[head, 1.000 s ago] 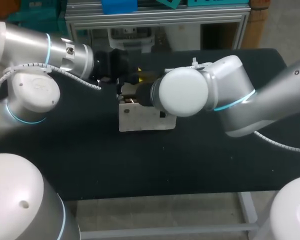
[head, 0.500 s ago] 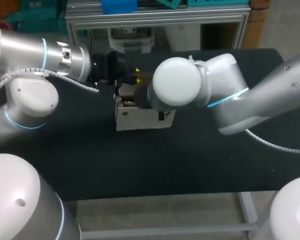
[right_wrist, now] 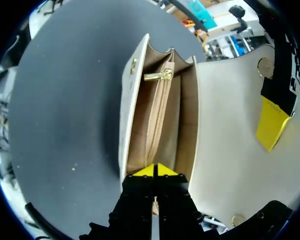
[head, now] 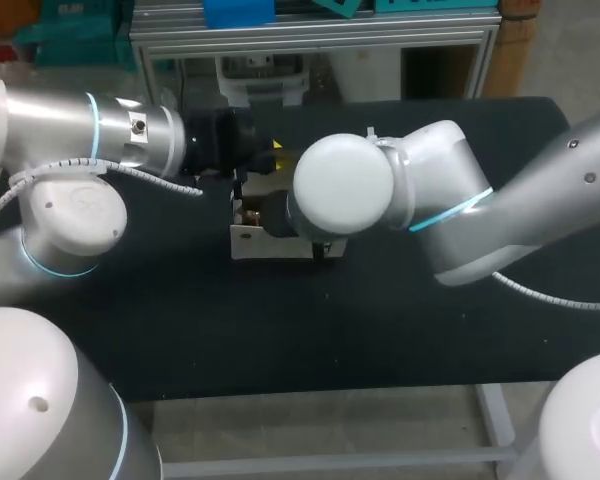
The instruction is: Pick up the bag, open it, inspect its contents, close it, and place it on the opposite side
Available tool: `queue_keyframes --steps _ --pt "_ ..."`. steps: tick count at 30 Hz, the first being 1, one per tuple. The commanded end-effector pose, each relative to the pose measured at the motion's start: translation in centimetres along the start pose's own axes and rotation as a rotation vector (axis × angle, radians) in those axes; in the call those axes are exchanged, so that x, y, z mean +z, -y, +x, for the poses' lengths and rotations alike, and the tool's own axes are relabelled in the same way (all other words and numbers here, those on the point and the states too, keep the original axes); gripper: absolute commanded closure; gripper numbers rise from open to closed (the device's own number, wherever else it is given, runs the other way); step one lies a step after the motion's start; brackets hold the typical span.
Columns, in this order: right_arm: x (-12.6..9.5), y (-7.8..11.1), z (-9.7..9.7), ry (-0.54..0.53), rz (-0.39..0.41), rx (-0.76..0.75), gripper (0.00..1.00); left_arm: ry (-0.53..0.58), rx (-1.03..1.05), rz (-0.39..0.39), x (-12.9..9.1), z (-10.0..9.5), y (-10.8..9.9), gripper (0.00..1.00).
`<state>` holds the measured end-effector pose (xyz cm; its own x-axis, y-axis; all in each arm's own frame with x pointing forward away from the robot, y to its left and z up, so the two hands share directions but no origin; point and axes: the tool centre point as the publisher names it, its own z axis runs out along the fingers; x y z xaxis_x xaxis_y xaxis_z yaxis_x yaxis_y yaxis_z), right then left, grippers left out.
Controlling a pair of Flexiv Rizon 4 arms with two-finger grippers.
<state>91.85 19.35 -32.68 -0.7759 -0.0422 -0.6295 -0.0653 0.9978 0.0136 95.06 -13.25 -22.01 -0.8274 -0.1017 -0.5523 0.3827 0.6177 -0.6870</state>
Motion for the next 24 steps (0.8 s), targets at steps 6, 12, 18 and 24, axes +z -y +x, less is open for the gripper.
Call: queue_keyframes --steps 6,12,18,24 --pt "0.5 -0.2 0.4 -0.032 -0.004 0.013 1.0 0.019 0.005 0.005 -0.1 0.3 -0.1 1.0" --pt "1.5 -0.3 0.3 -0.102 0.022 0.015 1.0 0.019 0.006 0.011 -0.3 0.4 -0.2 1.0" --pt "1.5 -0.5 -0.2 -0.118 0.011 0.016 1.0 0.025 0.011 0.012 -0.7 0.5 -0.2 1.0" --pt "3.2 -0.3 -1.2 -0.164 -0.003 0.022 1.0 0.025 0.025 0.028 -0.9 0.7 -0.1 1.0"
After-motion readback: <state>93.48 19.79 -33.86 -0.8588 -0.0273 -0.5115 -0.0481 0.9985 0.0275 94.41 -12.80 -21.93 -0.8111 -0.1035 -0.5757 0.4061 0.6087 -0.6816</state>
